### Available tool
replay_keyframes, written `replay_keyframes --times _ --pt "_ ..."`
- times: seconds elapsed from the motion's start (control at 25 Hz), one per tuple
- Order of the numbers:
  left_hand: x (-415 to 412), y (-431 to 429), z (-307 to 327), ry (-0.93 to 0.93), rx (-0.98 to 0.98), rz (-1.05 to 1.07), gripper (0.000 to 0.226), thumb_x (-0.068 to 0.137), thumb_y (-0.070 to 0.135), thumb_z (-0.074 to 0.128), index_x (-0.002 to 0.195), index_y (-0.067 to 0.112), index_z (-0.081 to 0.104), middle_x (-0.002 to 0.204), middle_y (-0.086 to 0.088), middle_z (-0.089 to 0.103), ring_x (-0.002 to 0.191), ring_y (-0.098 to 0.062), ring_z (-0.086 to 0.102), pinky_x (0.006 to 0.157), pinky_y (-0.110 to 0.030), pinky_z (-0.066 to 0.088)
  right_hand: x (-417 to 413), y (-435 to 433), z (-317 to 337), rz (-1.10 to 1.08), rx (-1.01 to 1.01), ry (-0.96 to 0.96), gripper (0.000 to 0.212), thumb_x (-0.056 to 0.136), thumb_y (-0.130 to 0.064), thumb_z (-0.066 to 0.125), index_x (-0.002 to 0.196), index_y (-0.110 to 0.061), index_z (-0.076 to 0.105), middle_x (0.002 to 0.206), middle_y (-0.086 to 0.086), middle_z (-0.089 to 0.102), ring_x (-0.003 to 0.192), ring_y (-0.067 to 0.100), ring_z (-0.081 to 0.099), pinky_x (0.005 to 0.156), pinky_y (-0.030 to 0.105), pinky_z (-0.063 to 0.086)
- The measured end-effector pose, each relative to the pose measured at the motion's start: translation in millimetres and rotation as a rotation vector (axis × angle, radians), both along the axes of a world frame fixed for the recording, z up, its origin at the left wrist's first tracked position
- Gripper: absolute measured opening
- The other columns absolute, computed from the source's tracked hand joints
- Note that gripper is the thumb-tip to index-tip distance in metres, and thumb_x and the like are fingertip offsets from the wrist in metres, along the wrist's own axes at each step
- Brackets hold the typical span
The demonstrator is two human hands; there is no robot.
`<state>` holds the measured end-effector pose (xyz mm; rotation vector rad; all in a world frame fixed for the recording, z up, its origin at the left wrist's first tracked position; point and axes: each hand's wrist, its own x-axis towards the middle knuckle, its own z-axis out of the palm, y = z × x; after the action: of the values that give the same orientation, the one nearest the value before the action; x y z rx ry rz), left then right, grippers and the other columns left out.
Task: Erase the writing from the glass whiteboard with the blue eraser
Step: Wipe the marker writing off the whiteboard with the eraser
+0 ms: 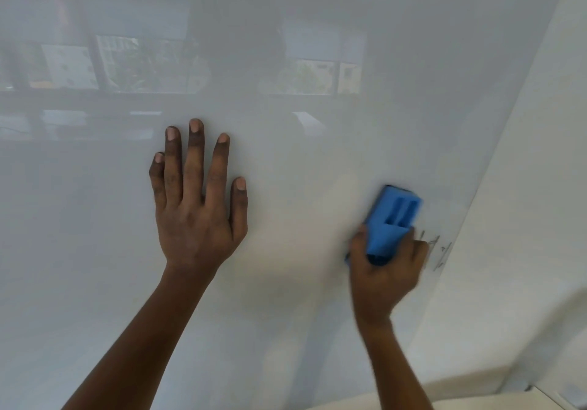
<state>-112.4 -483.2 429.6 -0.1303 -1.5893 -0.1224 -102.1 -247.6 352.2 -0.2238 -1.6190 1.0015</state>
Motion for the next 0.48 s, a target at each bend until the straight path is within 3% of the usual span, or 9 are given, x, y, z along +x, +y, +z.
replay_keyframes --times 0.16,0.28,0.36,0.48 --pt "0 -3 1 -0.011 -0.01 -0.005 0.053 0.111 0.027 0.052 0.159 0.005 0.05 0.166 -0.024 0.04 0.155 -0.047 0.036 0.13 -0.054 0.026 12 -75 -26 0.113 0.439 0.056 0.063 0.088 -0.046 0.076 0.128 -0.002 0.055 0.09 0.009 0.053 0.074 0.018 0.056 0.058 0.025 0.048" --pt "1 -6 1 -0.007 -0.02 -0.003 0.053 0.111 0.028 0.053 0.159 0.006 0.05 0.167 -0.023 0.039 0.156 -0.047 0.036 0.129 -0.055 0.027 7 -48 -34 0.081 0.66 0.075 0.06 0.091 -0.049 0.072 0.126 -0.004 0.055 0.083 0.009 0.055 0.07 0.02 0.055 0.056 0.03 0.047" --pt "0 -6 0 -0.002 -0.015 -0.007 0.053 0.11 0.027 0.053 0.159 0.007 0.05 0.167 -0.022 0.038 0.155 -0.047 0.037 0.129 -0.055 0.028 3 -3 -41 0.01 0.565 0.023 0.066 0.091 -0.054 0.069 0.126 0.0 0.056 0.087 0.012 0.054 0.072 0.024 0.054 0.056 0.031 0.047" --pt "-1 -2 0 -0.001 -0.001 -0.002 0.053 0.11 0.027 0.053 0.159 0.006 0.049 0.167 -0.023 0.037 0.155 -0.048 0.036 0.13 -0.054 0.025 -2 60 -32 -0.115 0.114 -0.073 0.077 0.093 -0.065 0.061 0.119 0.008 0.06 0.092 0.018 0.052 0.078 0.023 0.049 0.059 0.038 0.052"
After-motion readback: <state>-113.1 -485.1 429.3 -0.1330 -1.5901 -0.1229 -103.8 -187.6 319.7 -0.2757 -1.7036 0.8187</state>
